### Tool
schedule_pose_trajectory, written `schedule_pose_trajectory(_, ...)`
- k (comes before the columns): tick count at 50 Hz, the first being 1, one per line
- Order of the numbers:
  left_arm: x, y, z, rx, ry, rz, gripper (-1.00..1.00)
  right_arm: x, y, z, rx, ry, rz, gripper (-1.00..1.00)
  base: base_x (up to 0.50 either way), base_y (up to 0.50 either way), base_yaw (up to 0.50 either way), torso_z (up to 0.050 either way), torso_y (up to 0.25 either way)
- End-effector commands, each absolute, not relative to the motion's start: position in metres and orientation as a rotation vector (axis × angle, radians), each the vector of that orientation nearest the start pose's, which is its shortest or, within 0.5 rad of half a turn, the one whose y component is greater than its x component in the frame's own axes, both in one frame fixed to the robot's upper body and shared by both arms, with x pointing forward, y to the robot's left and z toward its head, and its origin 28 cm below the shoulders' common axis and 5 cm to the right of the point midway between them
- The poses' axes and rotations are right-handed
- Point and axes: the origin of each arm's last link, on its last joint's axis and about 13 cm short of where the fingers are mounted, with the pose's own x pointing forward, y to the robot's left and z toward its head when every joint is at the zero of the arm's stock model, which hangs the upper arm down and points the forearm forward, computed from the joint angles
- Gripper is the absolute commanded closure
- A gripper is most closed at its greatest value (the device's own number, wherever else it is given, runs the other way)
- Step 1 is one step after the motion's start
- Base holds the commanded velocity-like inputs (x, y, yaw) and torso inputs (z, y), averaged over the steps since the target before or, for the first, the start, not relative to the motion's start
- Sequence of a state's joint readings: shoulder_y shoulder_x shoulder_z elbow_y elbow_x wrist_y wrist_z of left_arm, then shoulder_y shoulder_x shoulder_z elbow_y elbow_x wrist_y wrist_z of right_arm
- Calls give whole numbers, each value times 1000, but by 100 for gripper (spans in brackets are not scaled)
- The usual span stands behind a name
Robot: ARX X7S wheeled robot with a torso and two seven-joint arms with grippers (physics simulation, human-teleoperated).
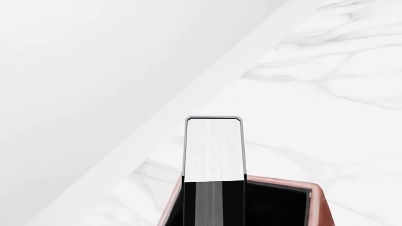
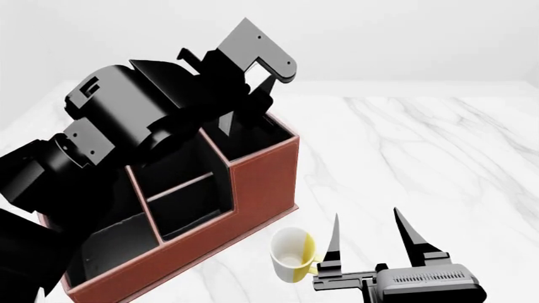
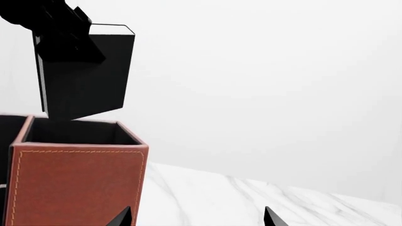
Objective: Pick up the book and place it in the right compartment of the caddy.
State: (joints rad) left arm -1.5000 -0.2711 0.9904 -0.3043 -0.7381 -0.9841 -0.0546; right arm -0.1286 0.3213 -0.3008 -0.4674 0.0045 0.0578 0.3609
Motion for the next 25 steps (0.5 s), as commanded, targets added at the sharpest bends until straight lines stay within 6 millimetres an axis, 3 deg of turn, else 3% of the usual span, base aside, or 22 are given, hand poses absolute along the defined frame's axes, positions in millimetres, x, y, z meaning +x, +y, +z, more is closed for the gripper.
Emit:
schedule_pose_trajectory(1, 374, 163, 292, 631, 146, -365, 100, 173, -95, 74, -179, -263, 5, -100, 0, 0, 0, 0, 0)
schedule_pose_trajectory(11, 375, 164, 283, 649, 184, -386, 100, 174, -94, 74, -180, -263, 7, -100, 0, 0, 0, 0, 2)
schedule_pose_trajectory(25, 374, 167, 290, 565, 209, -460, 100, 174, -94, 74, -177, -263, 12, -100, 0, 0, 0, 0, 1)
